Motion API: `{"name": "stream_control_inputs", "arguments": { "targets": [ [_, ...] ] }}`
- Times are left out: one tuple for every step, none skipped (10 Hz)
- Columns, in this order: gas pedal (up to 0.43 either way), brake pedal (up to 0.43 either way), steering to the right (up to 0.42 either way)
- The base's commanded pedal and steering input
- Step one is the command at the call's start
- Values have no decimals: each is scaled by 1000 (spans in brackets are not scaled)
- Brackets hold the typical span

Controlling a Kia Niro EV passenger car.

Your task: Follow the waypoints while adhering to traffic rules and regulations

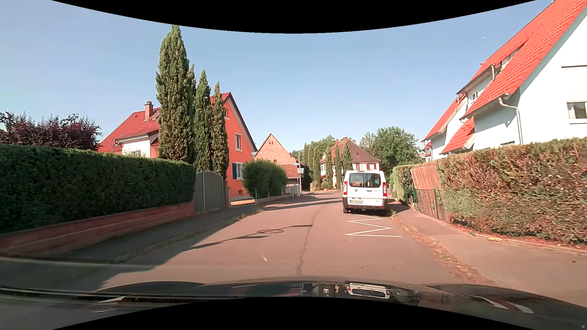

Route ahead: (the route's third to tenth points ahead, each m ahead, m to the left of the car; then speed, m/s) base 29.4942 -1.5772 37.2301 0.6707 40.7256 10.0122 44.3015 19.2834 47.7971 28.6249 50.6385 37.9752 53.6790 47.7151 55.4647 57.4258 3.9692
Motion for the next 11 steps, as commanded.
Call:
{"name": "stream_control_inputs", "arguments": {
  "targets": [
    [177,0,-90],
    [177,0,-90],
    [177,0,-89],
    [177,0,-82],
    [177,0,-73],
    [177,0,-57],
    [177,0,-42],
    [177,0,-29],
    [177,0,-10],
    [169,0,3],
    [157,0,16]
  ]
}}
